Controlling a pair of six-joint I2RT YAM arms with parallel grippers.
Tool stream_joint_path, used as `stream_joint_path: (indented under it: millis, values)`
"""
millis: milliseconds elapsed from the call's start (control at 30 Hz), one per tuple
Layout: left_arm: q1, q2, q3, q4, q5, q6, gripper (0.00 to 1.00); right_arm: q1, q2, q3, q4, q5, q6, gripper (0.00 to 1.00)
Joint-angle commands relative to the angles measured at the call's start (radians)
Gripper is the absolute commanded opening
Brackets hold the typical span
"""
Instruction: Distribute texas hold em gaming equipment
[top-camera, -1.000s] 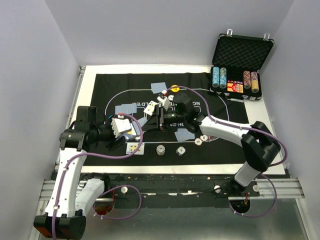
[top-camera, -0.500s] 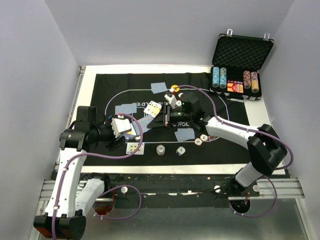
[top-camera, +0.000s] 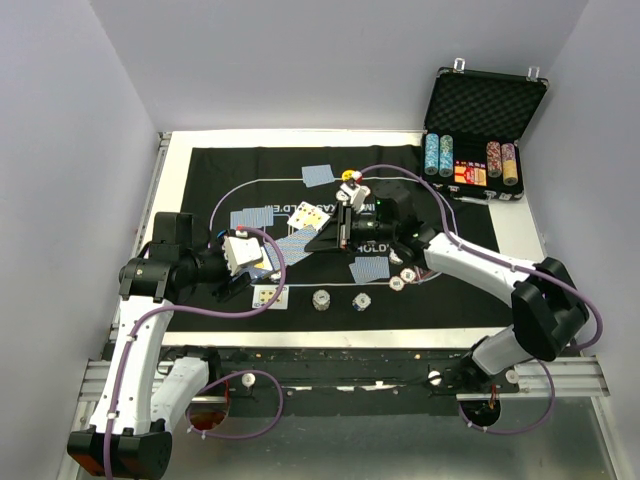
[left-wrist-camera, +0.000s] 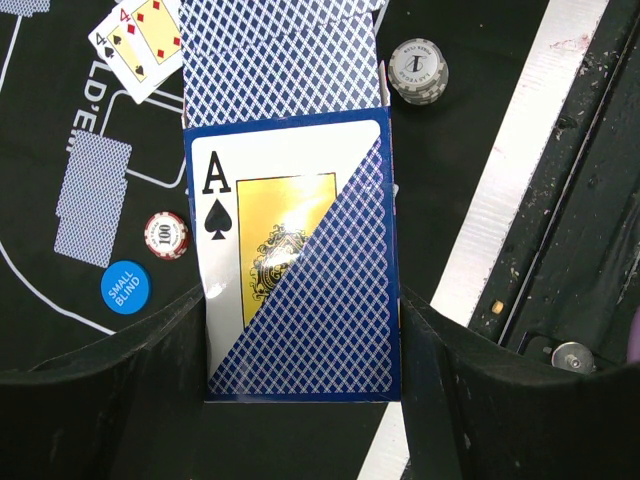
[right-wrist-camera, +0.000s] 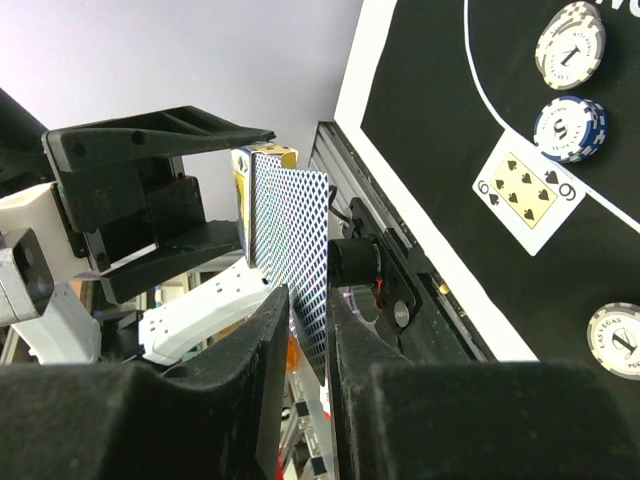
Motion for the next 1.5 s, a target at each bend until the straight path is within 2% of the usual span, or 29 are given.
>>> stream_joint_path:
  millis: [0,233,600,800,933,1000,1067,1133,1233,1333,1467]
  values:
    - [-0.004,-0.004,0.028,0.018,0.049,0.004,0.48,-0.008,-0.033,0.018,-0.056,0.008,-0.039,0.27]
    - [-0.004,-0.008,0.021,0.019,0.046,0.005,0.48,-0.017,-0.062,0.05,-0.095,-0.004,-0.094,0.27]
    - [-0.004,-0.01,0.002,0.03,0.04,-0.003,0.48,-0.06,-0.125,0.158,-0.251,0.019,-0.203,0.27]
    - [-0.004,-0.013,0.001,0.035,0.04,-0.004,0.48,-0.089,-0.125,0.17,-0.283,0.031,-0.24,0.2]
    - [-0.004,-0.019,-0.004,0.036,0.043,-0.009,0.48,-0.095,-0.097,0.242,-0.423,0.158,-0.387,0.2]
    - [-0.004,-0.024,-0.011,0.039,0.046,-0.01,0.48,-0.095,-0.071,0.292,-0.495,0.272,-0.476,0.19]
    - [-0.004,-0.024,-0.011,0.041,0.052,-0.015,0.48,-0.095,-0.044,0.317,-0.512,0.37,-0.534,0.14]
    - [-0.004,-0.024,-0.005,0.036,0.057,-0.021,0.48,-0.098,0.007,0.332,-0.507,0.402,-0.551,0.06]
    - [-0.004,-0.028,-0.005,0.036,0.053,-0.018,0.48,-0.095,0.079,0.357,-0.509,0.442,-0.579,0.05]
    - [-0.004,-0.035,-0.004,0.035,0.052,-0.018,0.48,-0.095,0.134,0.349,-0.521,0.461,-0.596,0.13]
    - [-0.004,-0.035,-0.01,0.036,0.055,-0.019,0.48,-0.091,0.193,0.284,-0.492,0.459,-0.593,0.37]
